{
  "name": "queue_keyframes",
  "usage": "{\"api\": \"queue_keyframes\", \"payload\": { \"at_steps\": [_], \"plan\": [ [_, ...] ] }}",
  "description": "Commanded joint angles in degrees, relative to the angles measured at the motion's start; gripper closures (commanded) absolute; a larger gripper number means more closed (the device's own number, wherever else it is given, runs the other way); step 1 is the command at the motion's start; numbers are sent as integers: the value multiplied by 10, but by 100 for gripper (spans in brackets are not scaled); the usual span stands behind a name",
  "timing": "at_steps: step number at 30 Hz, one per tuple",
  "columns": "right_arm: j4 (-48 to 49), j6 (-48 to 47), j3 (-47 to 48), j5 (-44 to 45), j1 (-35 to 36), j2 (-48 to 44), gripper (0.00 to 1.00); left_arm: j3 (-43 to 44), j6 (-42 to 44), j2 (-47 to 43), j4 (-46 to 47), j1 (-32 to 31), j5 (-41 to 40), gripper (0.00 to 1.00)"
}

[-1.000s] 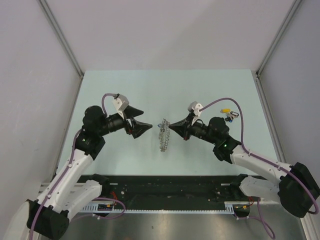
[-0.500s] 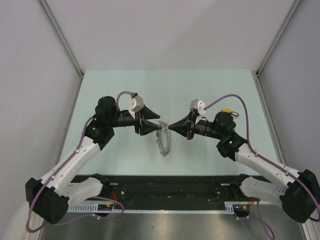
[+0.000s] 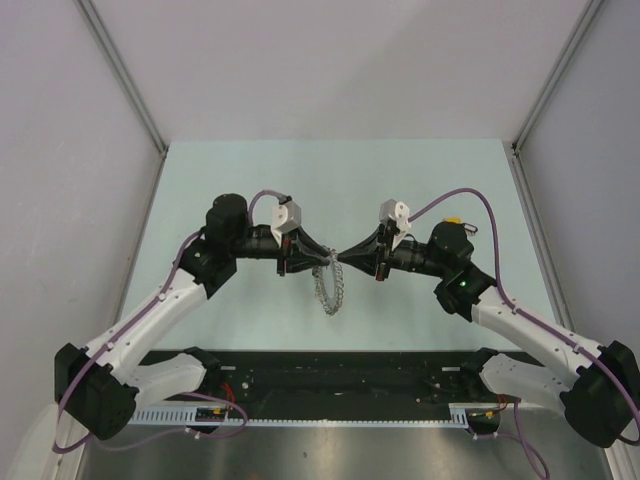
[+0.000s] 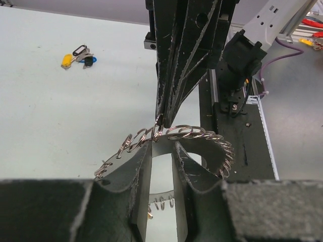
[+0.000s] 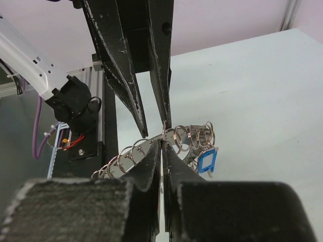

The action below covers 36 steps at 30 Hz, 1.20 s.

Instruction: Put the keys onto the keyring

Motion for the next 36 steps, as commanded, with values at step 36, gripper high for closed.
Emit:
{"api": "queue_keyframes", "payload": {
  "at_steps": [36],
  "plan": [
    [16,-13,35,-25,3,-13,100,17,-38,13,44,-11,33,63]
  ]
}}
